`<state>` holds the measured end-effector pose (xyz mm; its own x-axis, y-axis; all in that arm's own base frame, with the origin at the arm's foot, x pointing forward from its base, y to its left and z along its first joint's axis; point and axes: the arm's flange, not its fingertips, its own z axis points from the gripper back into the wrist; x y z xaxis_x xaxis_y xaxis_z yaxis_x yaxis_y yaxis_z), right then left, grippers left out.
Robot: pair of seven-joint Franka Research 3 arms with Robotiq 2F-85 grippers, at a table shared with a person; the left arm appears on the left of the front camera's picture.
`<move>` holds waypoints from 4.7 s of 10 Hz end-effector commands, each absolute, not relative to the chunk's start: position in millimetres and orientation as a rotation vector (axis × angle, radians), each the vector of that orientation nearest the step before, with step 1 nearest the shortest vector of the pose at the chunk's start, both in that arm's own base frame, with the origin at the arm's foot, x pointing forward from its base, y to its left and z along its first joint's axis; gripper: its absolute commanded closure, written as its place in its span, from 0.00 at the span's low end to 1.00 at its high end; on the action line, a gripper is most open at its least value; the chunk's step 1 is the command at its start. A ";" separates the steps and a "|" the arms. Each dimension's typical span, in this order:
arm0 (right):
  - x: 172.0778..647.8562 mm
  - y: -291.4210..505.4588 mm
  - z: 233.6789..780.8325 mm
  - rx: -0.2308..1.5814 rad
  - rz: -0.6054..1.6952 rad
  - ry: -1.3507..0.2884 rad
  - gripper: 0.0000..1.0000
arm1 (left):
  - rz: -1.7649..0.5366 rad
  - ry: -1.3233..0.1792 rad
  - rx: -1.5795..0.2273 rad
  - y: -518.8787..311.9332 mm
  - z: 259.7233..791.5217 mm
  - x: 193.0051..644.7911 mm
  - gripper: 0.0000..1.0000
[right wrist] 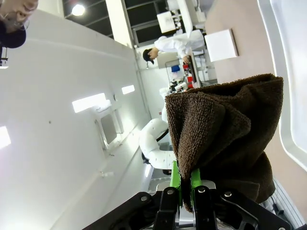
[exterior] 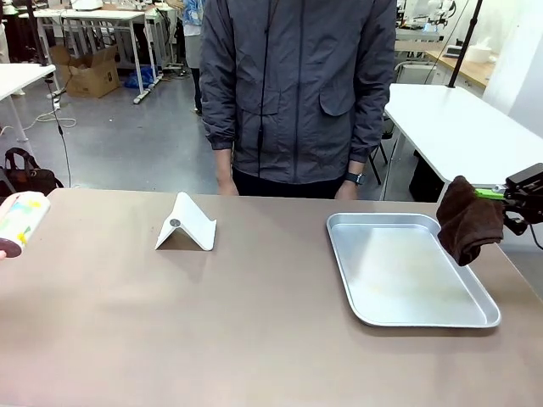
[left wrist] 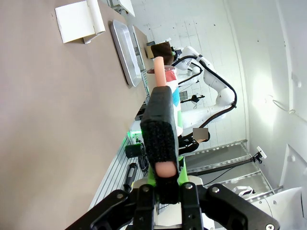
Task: Clean the surface of the table.
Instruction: Return the Lint Roller and towel to their original positions.
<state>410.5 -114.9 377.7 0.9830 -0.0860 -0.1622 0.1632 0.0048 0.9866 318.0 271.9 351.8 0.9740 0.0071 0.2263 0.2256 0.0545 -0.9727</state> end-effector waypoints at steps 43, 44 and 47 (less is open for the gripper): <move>539.2 273.8 313.2 0.490 -0.130 0.077 0.92 | -0.080 -0.098 -0.470 -147.8 462.7 538.4 0.82; 542.5 276.9 309.4 0.478 -0.149 0.082 0.92 | -0.077 -0.078 -0.461 -148.5 460.2 541.4 0.82; 553.0 279.9 300.4 0.466 -0.191 0.098 0.92 | -0.039 -0.018 -0.430 -144.9 459.8 545.4 0.82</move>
<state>542.7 271.7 298.0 0.9838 -0.1304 -0.1226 0.1732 0.8660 0.4690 542.5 -147.5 450.5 0.9973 -0.0437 0.0585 0.0650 0.8957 -0.4399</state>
